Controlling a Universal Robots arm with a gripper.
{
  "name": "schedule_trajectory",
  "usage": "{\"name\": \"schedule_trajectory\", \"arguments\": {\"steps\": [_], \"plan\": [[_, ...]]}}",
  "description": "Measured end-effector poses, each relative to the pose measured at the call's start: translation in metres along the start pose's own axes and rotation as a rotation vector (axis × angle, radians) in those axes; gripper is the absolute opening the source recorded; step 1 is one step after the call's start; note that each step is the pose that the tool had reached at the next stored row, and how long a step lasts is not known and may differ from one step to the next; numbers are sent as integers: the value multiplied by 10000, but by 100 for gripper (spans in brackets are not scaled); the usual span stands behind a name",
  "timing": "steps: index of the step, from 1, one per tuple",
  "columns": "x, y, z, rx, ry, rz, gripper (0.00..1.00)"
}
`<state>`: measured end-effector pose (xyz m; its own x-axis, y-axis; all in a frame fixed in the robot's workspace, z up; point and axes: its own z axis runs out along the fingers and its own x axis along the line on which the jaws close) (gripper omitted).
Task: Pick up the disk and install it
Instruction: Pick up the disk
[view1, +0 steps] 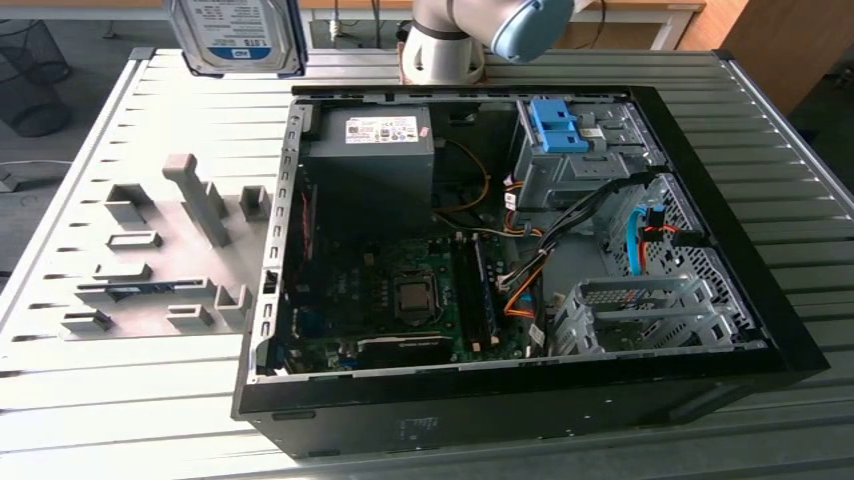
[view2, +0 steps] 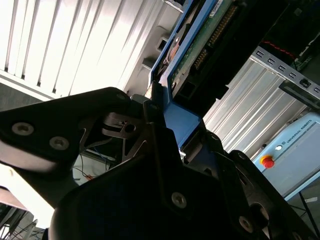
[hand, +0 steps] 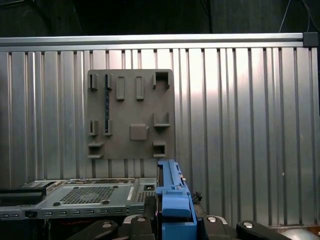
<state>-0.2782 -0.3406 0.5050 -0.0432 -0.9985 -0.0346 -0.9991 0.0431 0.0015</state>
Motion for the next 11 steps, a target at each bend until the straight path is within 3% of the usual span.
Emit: {"name": "schedule_trajectory", "arguments": {"steps": [4, 11], "plan": [[-2, -40, 0, 0, 0, 0, 37], [20, -48, -1, 0, 0, 0, 37]]}}
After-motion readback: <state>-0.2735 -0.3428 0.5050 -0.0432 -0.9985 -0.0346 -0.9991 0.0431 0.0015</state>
